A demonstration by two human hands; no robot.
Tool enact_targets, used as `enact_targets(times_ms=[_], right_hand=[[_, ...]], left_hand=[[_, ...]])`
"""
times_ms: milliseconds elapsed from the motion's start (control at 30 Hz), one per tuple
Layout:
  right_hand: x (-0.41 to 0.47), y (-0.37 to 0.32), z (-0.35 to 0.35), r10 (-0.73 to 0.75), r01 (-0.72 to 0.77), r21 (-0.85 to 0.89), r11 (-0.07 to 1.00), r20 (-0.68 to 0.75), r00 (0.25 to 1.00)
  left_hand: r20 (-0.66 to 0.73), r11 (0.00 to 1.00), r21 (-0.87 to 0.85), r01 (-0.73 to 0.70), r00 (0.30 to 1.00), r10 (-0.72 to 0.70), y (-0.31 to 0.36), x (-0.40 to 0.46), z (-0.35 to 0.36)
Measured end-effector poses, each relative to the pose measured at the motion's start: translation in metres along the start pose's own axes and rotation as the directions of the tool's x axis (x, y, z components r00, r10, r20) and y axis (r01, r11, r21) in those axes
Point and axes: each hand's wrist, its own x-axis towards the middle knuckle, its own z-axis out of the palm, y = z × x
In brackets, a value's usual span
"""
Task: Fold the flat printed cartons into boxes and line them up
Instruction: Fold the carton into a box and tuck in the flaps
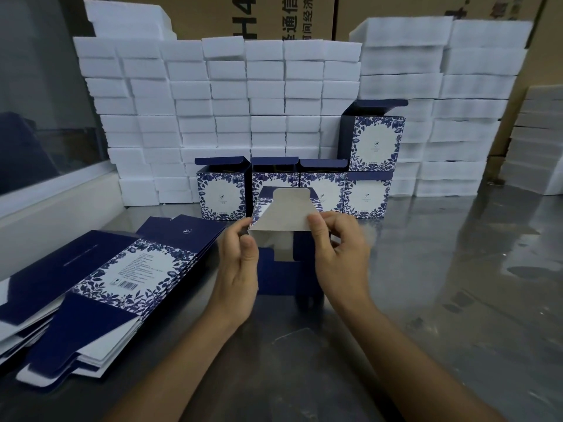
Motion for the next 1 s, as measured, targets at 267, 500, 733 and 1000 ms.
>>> enact_targets(times_ms=[267, 500, 733, 1000], right_hand=[[-0.002, 0.000, 0.007, -0.024, 0.022, 0.059, 0.998, 0.035, 0.999], [-0.004, -0.004, 0.007, -0.003, -0.003, 0.108, 0.994, 0.054, 0.999], [-0.003, -0.003, 0.006, 0.011, -0.019, 0.118, 0.993, 0.072, 0.997], [-0.002, -0.001, 0.006, 0.021, -0.028, 0.109, 0.994, 0.059, 0.998]], left_hand=[[-0.167, 0.994, 0.099, -0.038, 0.985, 0.054, -0.004, 0.003, -0.004], [-0.116, 0.841, 0.487, -0.236, 0.937, 0.330, -0.005, 0.004, -0.020], [-0.078, 0.819, 0.515, -0.253, 0.938, 0.339, -0.005, 0.007, -0.024], [0.062, 0.829, 0.532, -0.174, 0.984, 0.167, -0.020, 0.007, -0.031]])
